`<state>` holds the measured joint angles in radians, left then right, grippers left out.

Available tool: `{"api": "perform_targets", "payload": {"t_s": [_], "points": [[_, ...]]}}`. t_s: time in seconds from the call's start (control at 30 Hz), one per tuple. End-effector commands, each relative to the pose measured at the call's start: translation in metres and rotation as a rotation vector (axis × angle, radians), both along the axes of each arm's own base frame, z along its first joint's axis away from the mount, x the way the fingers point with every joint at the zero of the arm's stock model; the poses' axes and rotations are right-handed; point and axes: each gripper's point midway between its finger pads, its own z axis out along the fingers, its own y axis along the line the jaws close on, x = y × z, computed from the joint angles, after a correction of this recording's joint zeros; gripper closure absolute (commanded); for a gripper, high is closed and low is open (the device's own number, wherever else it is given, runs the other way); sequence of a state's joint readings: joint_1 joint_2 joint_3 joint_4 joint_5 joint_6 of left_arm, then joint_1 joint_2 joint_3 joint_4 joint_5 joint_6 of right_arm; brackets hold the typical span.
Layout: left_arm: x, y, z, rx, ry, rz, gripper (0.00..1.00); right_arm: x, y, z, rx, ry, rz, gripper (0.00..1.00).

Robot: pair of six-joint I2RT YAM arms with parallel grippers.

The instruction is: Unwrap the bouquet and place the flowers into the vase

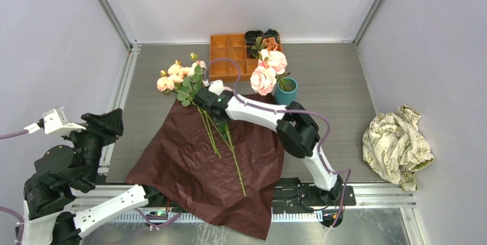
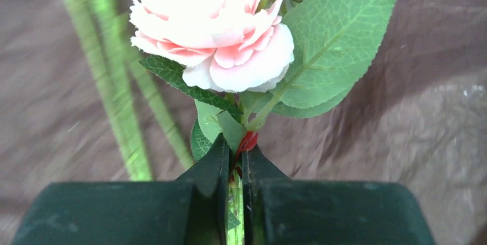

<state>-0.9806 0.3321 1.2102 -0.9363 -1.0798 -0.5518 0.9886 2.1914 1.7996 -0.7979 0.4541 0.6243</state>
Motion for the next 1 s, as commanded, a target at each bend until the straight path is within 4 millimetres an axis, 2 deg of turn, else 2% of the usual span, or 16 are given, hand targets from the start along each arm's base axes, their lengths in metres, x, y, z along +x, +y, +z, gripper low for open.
{"api": "perform_targets", "payload": {"t_s": [0.0, 0.1, 0.27, 0.3, 0.33, 0.43, 0.53, 0.6, 0.67, 0.8, 0.97], "points": [[-0.001, 0.003, 0.008, -0.043, -0.014, 0.006, 0.49, -0.059, 0.045, 0.134, 0.168, -0.221, 0.202, 0.99], [0.0, -0.001, 0.008, -0.037, -0.004, -0.002, 0.5, -0.103, 0.048, 0.191, 0.22, -0.3, 0.302, 0.99], [0.003, -0.008, 0.008, -0.034, 0.005, -0.016, 0.5, -0.179, 0.027, 0.284, 0.354, -0.425, 0.494, 0.99], [0.003, -0.01, 0.007, -0.032, 0.006, -0.018, 0.5, -0.201, 0.018, 0.311, 0.4, -0.469, 0.557, 0.99], [0.004, -0.012, 0.007, -0.034, 0.006, -0.021, 0.5, -0.218, 0.013, 0.325, 0.406, -0.51, 0.612, 0.99], [0.008, -0.02, 0.008, -0.034, 0.006, -0.037, 0.5, -0.247, -0.035, 0.399, 0.515, -0.681, 0.649, 0.99], [0.01, -0.027, 0.009, -0.025, 0.014, -0.052, 0.5, -0.245, -0.095, 0.454, 0.573, -0.831, 0.565, 0.99], [0.012, -0.03, 0.01, -0.017, 0.019, -0.058, 0.5, -0.228, -0.134, 0.477, 0.56, -0.901, 0.447, 0.99], [0.013, -0.032, 0.011, -0.012, 0.023, -0.06, 0.5, -0.213, -0.162, 0.495, 0.551, -0.931, 0.337, 0.99], [0.014, -0.032, 0.012, -0.013, 0.02, -0.054, 0.5, -0.194, -0.197, 0.53, 0.563, -0.977, 0.258, 0.99], [0.016, -0.036, 0.012, -0.012, 0.016, -0.056, 0.5, -0.171, -0.245, 0.566, 0.707, -1.03, 0.164, 0.99]]}}
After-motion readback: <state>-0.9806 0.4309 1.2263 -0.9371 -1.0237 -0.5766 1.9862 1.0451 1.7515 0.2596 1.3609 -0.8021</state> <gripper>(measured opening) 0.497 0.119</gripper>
